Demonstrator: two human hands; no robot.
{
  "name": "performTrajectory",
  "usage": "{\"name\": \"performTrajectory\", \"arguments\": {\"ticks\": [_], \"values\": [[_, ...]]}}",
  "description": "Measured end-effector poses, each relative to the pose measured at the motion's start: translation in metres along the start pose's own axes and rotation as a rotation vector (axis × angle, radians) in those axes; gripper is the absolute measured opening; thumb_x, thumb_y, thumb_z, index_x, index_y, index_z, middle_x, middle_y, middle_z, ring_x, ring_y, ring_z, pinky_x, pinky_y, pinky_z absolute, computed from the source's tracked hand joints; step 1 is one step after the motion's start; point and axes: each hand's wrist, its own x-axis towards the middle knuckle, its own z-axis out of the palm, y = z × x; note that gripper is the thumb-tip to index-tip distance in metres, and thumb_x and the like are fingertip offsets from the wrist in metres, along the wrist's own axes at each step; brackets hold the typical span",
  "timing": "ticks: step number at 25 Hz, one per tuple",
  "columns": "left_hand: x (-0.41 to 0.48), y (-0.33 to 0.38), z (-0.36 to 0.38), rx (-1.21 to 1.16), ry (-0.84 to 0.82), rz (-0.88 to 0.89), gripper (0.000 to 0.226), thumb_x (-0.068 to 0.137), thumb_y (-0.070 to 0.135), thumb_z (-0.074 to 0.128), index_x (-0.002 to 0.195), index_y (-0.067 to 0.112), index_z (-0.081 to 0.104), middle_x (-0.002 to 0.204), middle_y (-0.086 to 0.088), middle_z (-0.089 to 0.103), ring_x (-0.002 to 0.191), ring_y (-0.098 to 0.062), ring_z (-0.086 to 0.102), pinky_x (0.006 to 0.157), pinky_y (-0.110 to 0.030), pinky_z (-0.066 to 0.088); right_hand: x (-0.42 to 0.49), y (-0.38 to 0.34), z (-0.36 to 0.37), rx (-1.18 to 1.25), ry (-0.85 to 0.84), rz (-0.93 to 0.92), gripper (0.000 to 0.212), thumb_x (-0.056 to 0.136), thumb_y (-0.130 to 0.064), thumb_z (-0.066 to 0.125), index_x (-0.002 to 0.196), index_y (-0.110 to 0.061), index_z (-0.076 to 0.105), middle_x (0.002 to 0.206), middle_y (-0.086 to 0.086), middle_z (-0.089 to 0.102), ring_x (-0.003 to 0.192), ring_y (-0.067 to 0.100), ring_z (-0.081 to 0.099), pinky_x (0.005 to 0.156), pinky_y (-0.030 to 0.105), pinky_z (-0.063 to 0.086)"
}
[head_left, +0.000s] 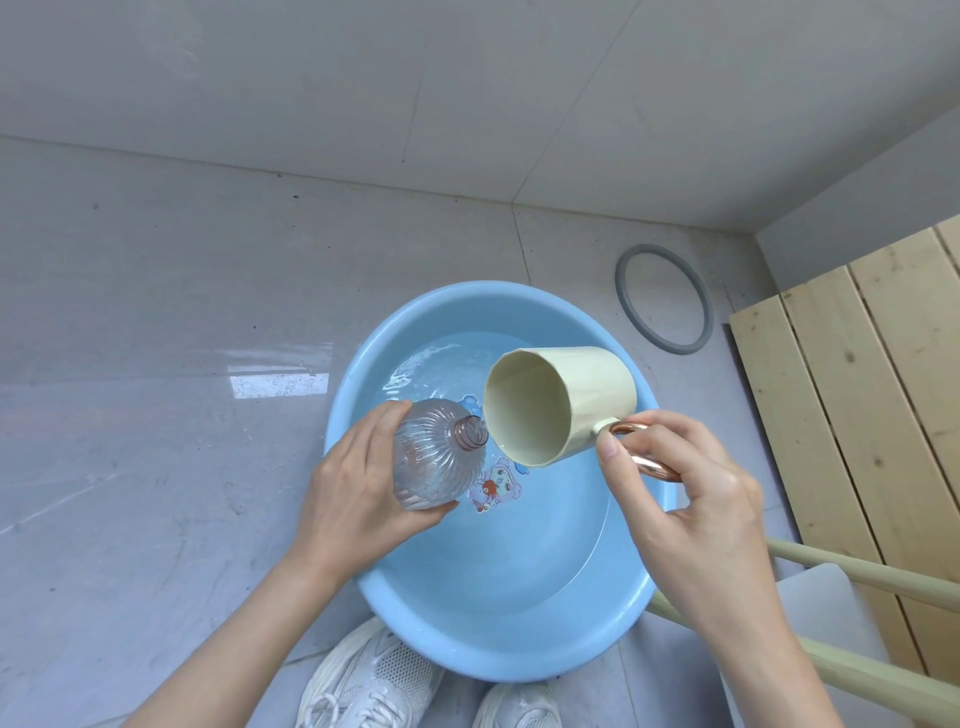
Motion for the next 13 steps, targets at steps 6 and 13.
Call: {"name": "performTrajectory", "arguments": {"ticks": [6,13], "values": [[0.0,-0.0009,0.0024,-0.003,0.012,0.006,0.094,0.055,0.056,0.075,0.127,0.002,0.048,0.124,-0.011,0.06,0.114,-0.018,0.05,0.096,-0.023,0.037,-0.0008,0.001,0.0016,-0.029,0.009,-0.025,0.026,0.083,-0.041,0.056,0.072,-0.02,0.067,0.093,-0.006,0.061,0.086,0.003,0.061,0.077,0.003,0.042],[-0.0005,-0.0026,0.0029,0.006,0.009,0.001,0.093,0.059,0.062,0.066,0.128,0.003,0.048,0.126,-0.01,0.059,0.115,-0.019,0.05,0.095,-0.025,0.037,0.0004,0.0014,0.0034,-0.065,0.012,-0.017,0.018,0.084,-0.032,0.063,0.073,-0.018,0.068,0.094,-0.003,0.061,0.088,0.003,0.061,0.077,0.003,0.042]]}}
